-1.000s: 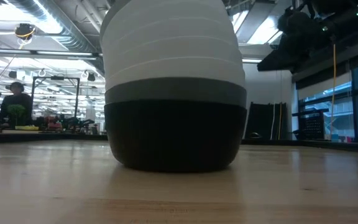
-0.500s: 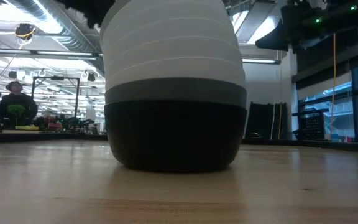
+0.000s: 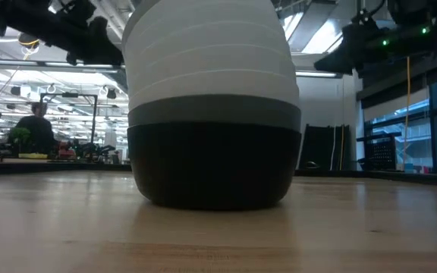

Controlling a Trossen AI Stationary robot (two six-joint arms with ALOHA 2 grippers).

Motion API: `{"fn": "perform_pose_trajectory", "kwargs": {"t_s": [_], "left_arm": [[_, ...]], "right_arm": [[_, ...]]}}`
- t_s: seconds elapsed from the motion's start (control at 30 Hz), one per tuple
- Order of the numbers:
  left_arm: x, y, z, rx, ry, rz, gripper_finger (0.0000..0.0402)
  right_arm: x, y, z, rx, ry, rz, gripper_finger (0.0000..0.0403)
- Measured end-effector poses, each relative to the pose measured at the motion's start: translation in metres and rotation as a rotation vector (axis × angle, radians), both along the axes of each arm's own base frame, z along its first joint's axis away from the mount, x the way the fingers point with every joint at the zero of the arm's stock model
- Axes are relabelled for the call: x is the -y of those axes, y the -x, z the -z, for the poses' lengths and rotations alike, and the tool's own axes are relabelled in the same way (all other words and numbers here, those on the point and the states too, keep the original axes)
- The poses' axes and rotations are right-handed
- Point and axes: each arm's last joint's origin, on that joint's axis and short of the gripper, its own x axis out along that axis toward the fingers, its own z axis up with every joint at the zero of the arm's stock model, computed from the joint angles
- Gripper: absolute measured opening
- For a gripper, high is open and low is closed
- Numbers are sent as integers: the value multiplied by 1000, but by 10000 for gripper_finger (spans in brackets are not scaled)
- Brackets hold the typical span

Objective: Nest bowls inside each other
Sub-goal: Return to Home Position

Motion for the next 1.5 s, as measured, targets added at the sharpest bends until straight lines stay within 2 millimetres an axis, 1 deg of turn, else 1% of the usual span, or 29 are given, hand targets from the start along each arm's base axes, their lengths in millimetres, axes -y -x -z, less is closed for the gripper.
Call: {"fn": "perform_pose_trajectory", "kwargs": {"t_s": [0.17,0.37,0.57,1.5], "left_arm": [[-6,3,7,-19,6,-51,151],[-12,6,19,-54,27,-99,151],[-13,7,21,-81,14,-108,151],[-13,7,22,-81,14,-108,151]], "right_arm": [[4,5,18,56,-11,28,81],[6,8,27,64,-11,54,81],[7,8,28,74,-26,59,81],[7,8,28,69,-29,59,81]]}}
